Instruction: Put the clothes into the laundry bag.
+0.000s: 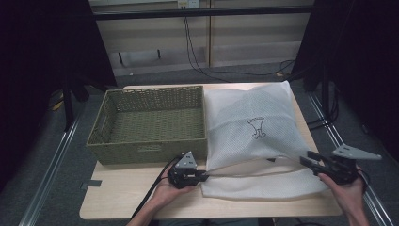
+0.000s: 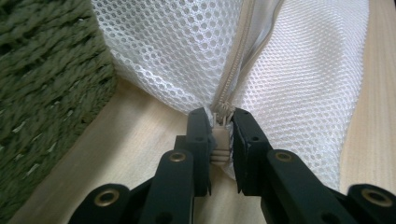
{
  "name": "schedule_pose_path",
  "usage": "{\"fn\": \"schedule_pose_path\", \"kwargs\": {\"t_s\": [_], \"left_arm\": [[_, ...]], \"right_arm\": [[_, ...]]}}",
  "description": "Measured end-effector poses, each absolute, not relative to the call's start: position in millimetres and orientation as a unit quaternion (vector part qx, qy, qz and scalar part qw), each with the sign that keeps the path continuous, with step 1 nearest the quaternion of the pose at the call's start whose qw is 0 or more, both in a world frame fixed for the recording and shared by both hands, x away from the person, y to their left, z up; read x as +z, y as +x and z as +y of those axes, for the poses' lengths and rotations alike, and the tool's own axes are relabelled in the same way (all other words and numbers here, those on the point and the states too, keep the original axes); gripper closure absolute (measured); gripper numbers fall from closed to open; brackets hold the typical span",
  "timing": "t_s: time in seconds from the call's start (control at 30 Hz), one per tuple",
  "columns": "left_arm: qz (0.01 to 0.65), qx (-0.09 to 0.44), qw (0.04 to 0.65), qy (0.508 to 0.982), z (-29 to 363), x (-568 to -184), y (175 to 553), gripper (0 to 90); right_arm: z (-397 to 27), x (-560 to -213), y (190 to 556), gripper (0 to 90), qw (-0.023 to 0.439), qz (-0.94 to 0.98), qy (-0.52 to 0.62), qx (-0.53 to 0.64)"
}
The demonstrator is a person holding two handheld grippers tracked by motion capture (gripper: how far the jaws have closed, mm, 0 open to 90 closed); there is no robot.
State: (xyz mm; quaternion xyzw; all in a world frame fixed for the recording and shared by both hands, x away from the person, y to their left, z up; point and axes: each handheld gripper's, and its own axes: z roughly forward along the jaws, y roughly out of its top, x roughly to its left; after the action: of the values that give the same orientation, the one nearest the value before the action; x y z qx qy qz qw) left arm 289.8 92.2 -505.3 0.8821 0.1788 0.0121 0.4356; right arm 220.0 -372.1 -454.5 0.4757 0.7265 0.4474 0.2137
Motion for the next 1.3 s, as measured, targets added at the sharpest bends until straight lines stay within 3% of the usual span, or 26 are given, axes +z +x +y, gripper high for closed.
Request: {"fn": "schedule_pose_path", "kwargs": {"t_s": [0.2, 0.33, 0.47, 0.53, 0.73, 1.13, 1.3], "left_arm": [[0.178, 0.012, 0.435, 0.883, 94.6, -505.5, 291.4, 74.6], [0.174, 0.011, 0.443, 0.879, 97.1, -502.9, 291.1, 73.9], [0.171, 0.010, 0.440, 0.882, 97.4, -504.0, 291.6, 76.1], [0.175, 0.004, 0.441, 0.880, 97.7, -505.4, 293.1, 76.0], [0.178, 0.008, 0.434, 0.883, 96.8, -506.5, 293.1, 73.3], [0.186, 0.011, 0.429, 0.884, 95.2, -507.1, 291.4, 69.1], [0.165, 0.004, 0.428, 0.889, 93.5, -506.5, 287.7, 76.0]], "right_arm": [[-327.4, -456.0, 255.9, 46.5, 0.171, 0.774, 0.414, 0.447], [-316.7, -470.1, 267.8, 45.8, 0.151, 0.794, 0.408, 0.425], [-318.6, -485.4, 274.0, 60.3, 0.150, 0.802, 0.424, 0.393], [-322.4, -490.4, 274.9, 72.1, 0.154, 0.807, 0.430, 0.374], [-337.9, -502.6, 271.7, 87.9, 0.139, 0.797, 0.456, 0.371], [-345.2, -500.2, 232.8, 90.0, 0.142, 0.805, 0.447, 0.363], [-350.3, -505.1, 229.7, 90.0, 0.149, 0.791, 0.455, 0.381]]}}
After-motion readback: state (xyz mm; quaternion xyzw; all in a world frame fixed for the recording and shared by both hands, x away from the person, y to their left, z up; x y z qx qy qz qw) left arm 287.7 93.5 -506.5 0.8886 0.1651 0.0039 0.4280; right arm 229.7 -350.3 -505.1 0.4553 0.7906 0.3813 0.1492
